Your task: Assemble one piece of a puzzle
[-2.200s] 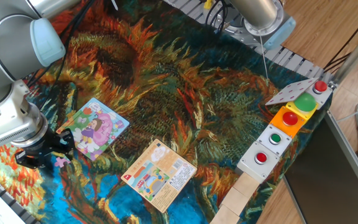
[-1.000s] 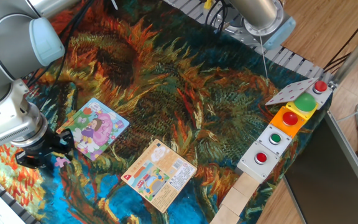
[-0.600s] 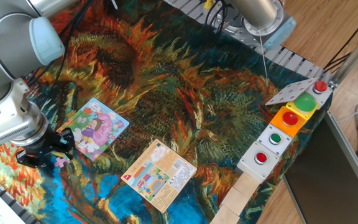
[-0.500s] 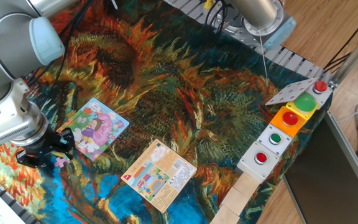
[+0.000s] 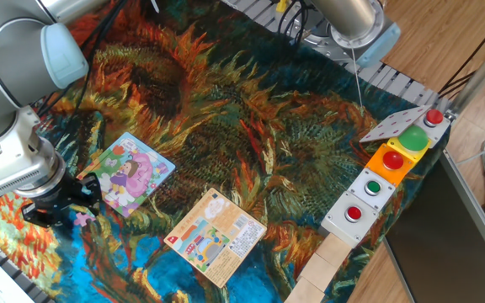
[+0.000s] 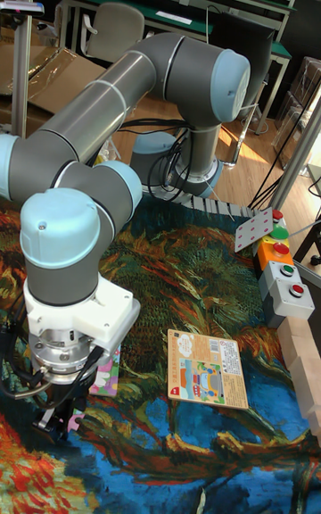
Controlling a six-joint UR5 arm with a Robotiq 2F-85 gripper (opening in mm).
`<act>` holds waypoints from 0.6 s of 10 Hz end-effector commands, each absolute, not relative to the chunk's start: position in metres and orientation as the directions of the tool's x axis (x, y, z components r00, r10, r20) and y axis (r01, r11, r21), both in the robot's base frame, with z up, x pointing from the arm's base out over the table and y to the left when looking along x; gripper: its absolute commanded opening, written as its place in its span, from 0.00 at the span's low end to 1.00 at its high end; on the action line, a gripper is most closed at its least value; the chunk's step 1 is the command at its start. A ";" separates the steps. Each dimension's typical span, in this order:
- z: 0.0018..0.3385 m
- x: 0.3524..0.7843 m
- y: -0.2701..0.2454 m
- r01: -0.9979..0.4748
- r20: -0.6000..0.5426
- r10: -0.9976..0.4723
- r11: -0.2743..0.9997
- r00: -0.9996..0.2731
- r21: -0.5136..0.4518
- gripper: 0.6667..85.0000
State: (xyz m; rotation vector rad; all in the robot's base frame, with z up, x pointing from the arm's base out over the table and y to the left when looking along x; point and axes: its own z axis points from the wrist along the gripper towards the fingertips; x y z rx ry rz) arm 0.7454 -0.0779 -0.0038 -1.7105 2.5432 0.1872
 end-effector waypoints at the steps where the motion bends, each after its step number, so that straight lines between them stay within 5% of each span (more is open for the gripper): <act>1: -0.002 0.746 -0.073 -0.923 -0.142 -0.912 0.379 -0.385 0.065 0.58; 6: -0.002 0.746 -0.076 -0.925 -0.141 -0.915 0.374 -0.379 0.063 0.58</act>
